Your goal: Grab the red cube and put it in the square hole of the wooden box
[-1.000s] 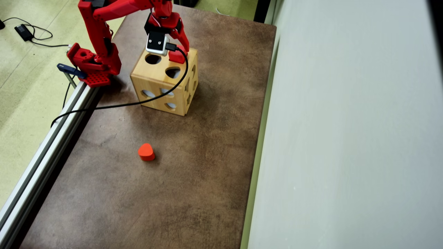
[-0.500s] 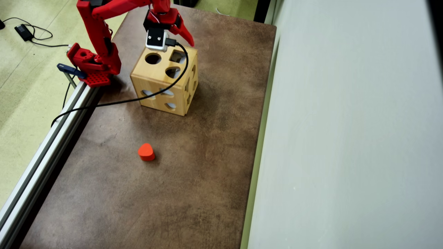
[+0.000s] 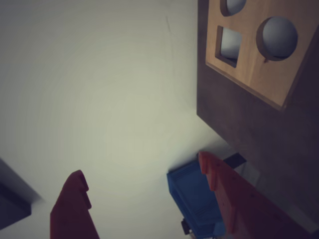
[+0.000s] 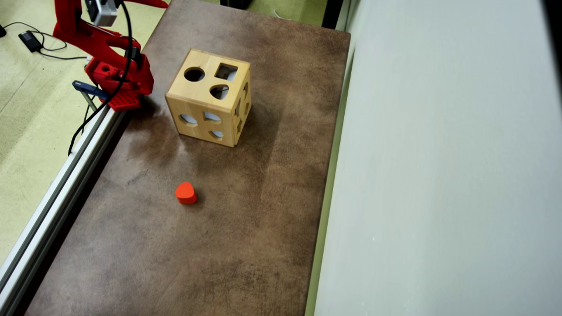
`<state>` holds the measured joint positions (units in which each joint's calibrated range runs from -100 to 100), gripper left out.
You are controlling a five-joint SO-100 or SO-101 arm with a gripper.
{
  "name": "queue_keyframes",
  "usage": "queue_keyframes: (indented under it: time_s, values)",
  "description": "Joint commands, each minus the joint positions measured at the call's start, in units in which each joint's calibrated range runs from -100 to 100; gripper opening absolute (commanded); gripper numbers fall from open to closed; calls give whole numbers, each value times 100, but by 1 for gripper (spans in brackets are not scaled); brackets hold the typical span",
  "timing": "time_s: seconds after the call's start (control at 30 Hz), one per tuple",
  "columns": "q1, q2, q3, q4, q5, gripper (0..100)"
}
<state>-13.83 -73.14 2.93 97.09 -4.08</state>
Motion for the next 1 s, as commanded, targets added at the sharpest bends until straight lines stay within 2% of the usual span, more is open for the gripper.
queue_keyframes:
  time_s: [0.0, 0.13, 0.27, 0.43, 0.67, 0.97]
  values:
    - [39, -1370, 878, 49, 44, 35]
    - [46, -2219, 1317, 65, 176, 35]
    - [46, -2228, 1540, 65, 532, 35]
    - [68, -2219, 1594, 73, 567, 35]
    - [1071, -2211, 1612, 73, 591, 34]
    - [1287, -2211, 1701, 73, 596, 24]
